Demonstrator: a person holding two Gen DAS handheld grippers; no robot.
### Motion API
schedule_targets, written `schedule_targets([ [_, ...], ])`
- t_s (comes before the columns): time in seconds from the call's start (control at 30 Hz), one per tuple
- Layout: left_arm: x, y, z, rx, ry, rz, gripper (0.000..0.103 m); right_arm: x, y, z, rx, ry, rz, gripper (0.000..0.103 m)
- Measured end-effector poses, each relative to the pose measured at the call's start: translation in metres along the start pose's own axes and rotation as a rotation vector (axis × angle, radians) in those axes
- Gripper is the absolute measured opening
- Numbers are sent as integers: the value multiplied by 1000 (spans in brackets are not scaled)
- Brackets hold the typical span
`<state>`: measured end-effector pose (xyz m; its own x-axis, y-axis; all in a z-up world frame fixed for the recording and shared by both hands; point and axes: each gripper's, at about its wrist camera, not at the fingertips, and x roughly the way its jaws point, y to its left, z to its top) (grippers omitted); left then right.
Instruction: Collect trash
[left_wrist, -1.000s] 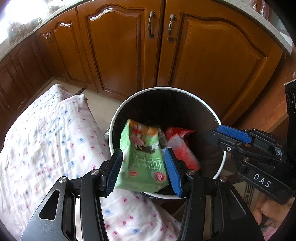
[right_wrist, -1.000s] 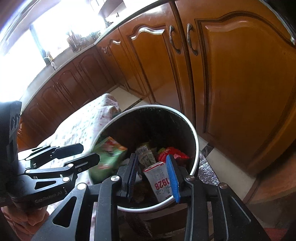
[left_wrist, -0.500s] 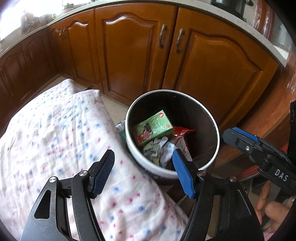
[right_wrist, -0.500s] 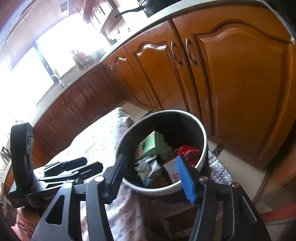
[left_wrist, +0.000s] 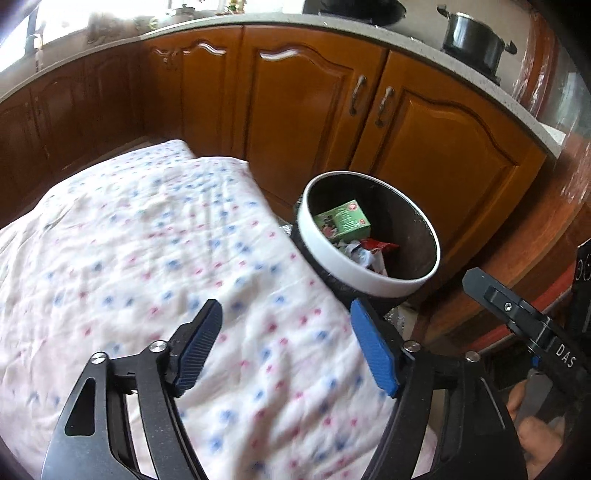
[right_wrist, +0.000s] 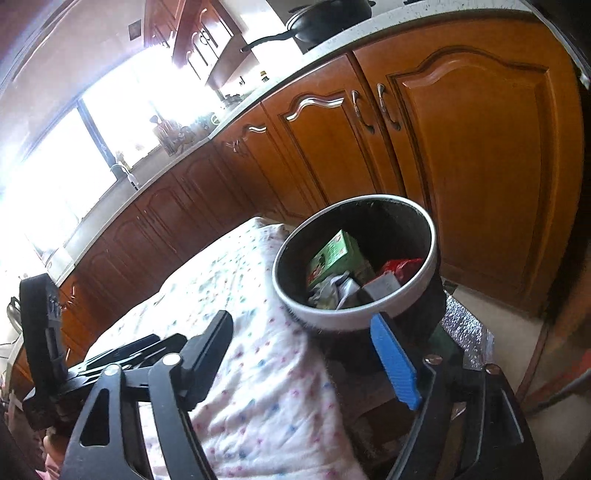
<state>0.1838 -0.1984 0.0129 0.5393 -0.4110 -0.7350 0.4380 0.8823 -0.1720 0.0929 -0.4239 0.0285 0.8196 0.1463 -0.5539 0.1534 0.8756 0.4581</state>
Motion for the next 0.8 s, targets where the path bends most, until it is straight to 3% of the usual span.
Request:
schedule_targets([
  [0.2, -35, 14, -19, 7, -104, 32, 90, -29, 27, -10, -56, -96, -23, 87],
  [0.33, -71, 25, -28, 2, -214, 43, 92, -65, 52, -11, -120, -247, -26, 102],
  [0.47, -108, 34, -37, -12, -366, 74, 103, -89, 72, -23, -204, -385, -31, 103],
  [0.57, -124, 36, -49, -4, -461, 135, 103, -88, 76, -37, -223, -411, -56, 103],
  [0.8, -122, 47, -79, 3, -472, 206, 103, -78, 70, -66, -230, -400, -79, 103],
])
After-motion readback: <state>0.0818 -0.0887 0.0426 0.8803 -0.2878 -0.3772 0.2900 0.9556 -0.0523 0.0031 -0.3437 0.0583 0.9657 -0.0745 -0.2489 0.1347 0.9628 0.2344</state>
